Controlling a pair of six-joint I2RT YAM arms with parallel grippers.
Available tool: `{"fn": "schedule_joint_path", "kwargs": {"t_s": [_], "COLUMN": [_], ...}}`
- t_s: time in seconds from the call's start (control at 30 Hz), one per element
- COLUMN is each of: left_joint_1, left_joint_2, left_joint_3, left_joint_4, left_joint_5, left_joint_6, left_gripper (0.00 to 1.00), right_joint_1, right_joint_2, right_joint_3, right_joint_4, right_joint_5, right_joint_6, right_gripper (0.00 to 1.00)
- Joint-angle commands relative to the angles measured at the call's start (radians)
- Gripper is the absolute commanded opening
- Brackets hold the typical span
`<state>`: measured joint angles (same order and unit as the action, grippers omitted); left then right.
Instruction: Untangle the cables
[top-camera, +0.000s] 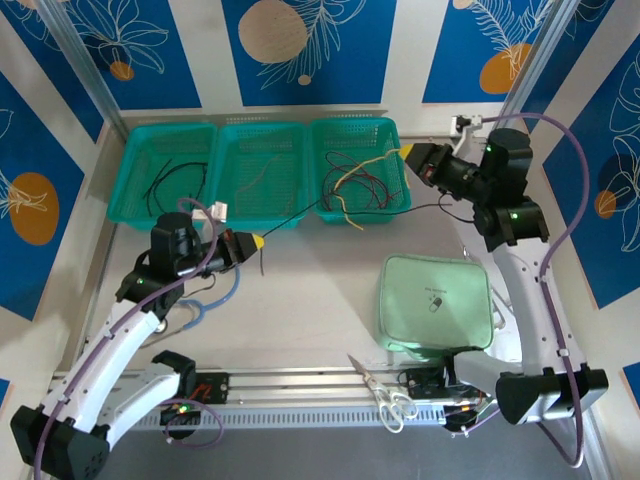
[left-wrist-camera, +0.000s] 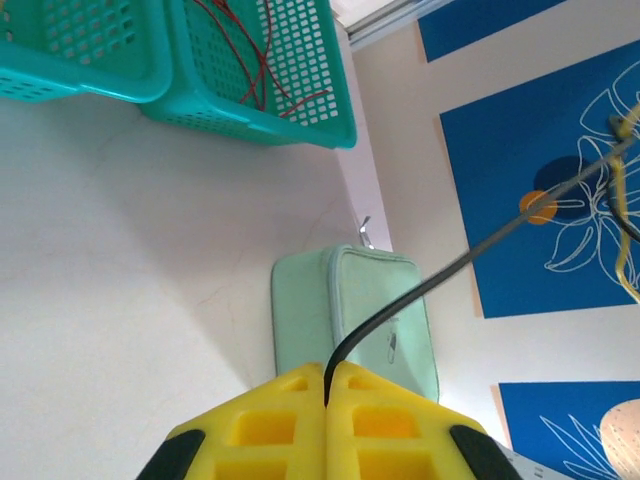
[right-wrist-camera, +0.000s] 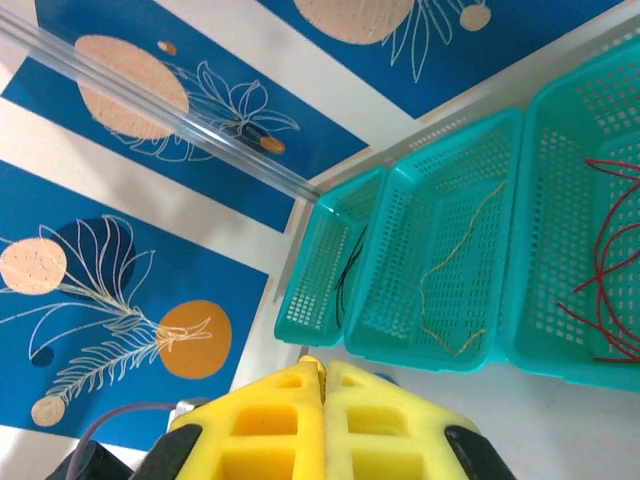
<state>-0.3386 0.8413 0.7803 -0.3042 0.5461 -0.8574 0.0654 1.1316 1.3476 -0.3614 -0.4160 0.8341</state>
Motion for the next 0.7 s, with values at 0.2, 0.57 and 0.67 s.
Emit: {"fn": "schedule_joint_path", "kwargs": {"t_s": [0.2, 0.57, 0.67], "left_joint_1": [0.111, 0.155, 0.105], "left_joint_2": [-0.019, 0.004, 0.063], "left_joint_3": [-0.009, 0.033, 0.177], "left_joint_4": [-0.214, -0.116, -0.201], "left_joint_5": [-0.005, 0.099, 0.053], "left_joint_6": [0.072, 0.082, 0.241], "left_gripper": [0.00, 0.14, 0.34], "right_joint_1": [-0.187, -0.345, -0.331], "right_joint_2": [-0.071, -0.036, -0.022], "right_joint_3": [-0.027, 0.070, 0.098], "right_joint_4": [0.050, 0.026, -0.005], "right_joint_5": [-0.002, -0.152, -0.179], "right_joint_6": [-0.002, -0.002, -0.023], "right_gripper": [0.00, 0.00, 0.00]}}
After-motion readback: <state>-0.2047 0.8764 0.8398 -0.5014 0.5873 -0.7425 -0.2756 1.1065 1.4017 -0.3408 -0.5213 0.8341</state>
